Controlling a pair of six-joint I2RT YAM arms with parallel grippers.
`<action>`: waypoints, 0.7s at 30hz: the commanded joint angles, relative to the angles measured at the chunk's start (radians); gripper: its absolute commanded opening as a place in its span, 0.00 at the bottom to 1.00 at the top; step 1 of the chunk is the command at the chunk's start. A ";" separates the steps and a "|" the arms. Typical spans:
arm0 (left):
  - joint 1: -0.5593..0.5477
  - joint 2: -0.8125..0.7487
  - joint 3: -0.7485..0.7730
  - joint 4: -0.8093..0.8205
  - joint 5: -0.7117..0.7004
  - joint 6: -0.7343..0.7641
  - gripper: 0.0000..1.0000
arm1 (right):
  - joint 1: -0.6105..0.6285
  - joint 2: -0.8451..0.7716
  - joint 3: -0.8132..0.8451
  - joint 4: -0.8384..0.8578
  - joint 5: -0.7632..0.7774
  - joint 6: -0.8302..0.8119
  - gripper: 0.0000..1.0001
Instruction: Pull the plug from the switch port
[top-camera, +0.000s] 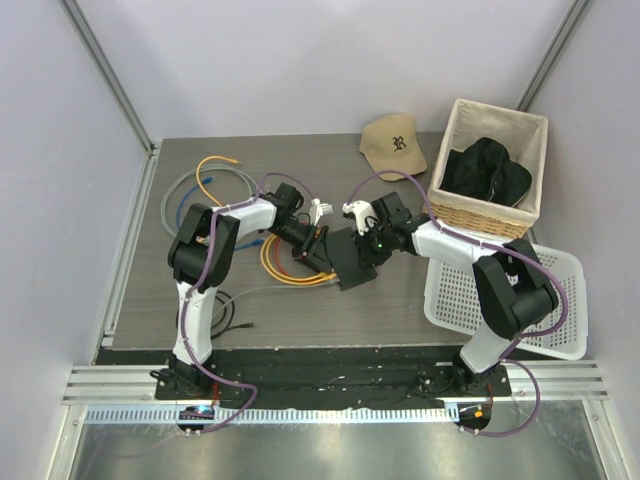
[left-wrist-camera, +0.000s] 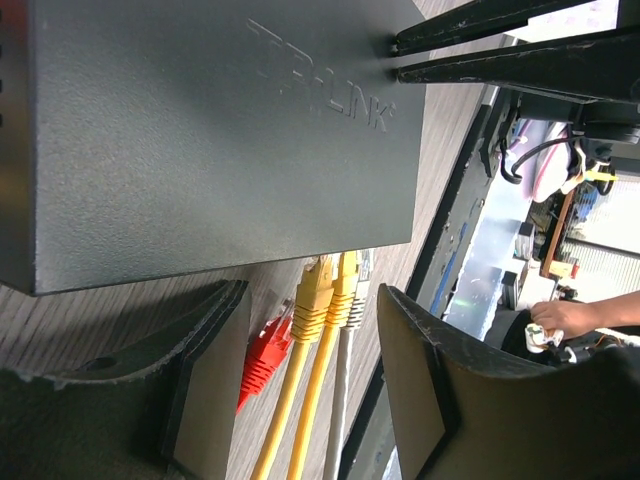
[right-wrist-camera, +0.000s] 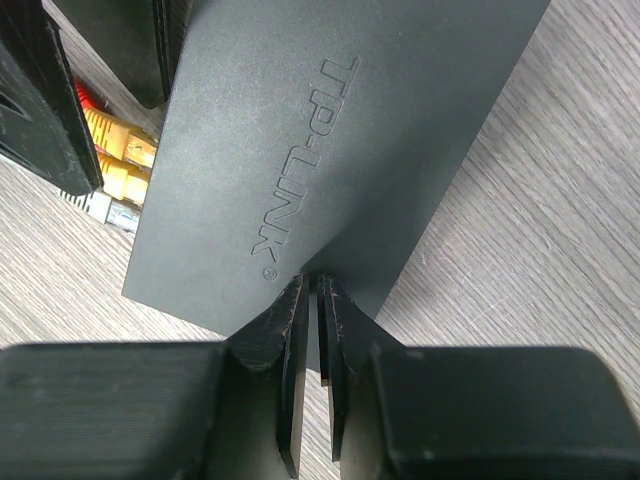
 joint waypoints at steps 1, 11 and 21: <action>-0.002 0.002 0.028 -0.010 -0.036 0.012 0.59 | 0.003 0.021 -0.036 -0.024 0.009 0.006 0.18; -0.002 0.013 0.018 0.003 -0.027 0.012 0.56 | 0.004 0.010 -0.050 -0.024 0.010 0.006 0.18; -0.002 0.042 0.046 -0.003 -0.025 0.006 0.53 | 0.003 0.013 -0.044 -0.022 0.007 0.011 0.18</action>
